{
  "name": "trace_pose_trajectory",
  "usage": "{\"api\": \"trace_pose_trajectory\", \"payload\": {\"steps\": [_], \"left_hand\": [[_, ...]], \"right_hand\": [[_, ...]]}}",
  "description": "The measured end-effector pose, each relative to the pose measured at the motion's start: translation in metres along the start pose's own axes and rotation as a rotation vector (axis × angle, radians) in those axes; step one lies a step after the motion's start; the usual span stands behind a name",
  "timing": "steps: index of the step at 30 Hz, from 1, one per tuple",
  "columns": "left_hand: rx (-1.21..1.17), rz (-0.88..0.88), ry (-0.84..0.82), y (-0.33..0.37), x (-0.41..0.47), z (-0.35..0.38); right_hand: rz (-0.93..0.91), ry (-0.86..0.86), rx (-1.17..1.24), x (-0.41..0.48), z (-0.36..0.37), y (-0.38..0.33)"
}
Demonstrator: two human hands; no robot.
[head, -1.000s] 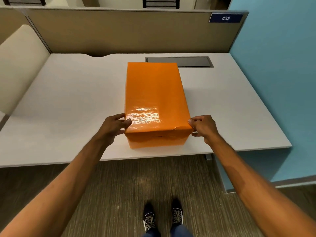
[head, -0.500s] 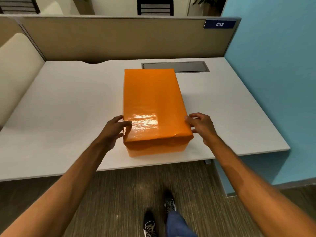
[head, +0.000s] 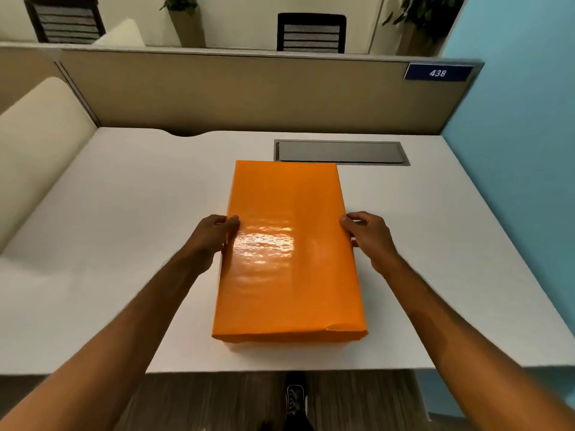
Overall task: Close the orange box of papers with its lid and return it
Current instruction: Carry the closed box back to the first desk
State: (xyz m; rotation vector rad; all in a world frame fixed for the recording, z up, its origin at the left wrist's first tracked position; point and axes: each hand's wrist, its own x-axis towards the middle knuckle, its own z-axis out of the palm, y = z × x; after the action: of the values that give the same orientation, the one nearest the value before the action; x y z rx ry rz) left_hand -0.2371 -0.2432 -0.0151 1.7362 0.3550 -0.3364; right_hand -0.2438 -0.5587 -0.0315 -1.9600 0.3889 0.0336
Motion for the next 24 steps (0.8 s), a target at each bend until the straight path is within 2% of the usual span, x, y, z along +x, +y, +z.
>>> {"api": "trace_pose_trajectory", "payload": {"steps": [11,24], "left_hand": [[0.001,-0.053,0.094,0.040,0.077,0.012],[-0.087,-0.078,0.242,0.027,0.097,0.011]], "right_hand": [[0.022,0.015,0.055,0.094,0.014,-0.027],[0.099,0.019,0.098,0.113,0.023,-0.026]]}}
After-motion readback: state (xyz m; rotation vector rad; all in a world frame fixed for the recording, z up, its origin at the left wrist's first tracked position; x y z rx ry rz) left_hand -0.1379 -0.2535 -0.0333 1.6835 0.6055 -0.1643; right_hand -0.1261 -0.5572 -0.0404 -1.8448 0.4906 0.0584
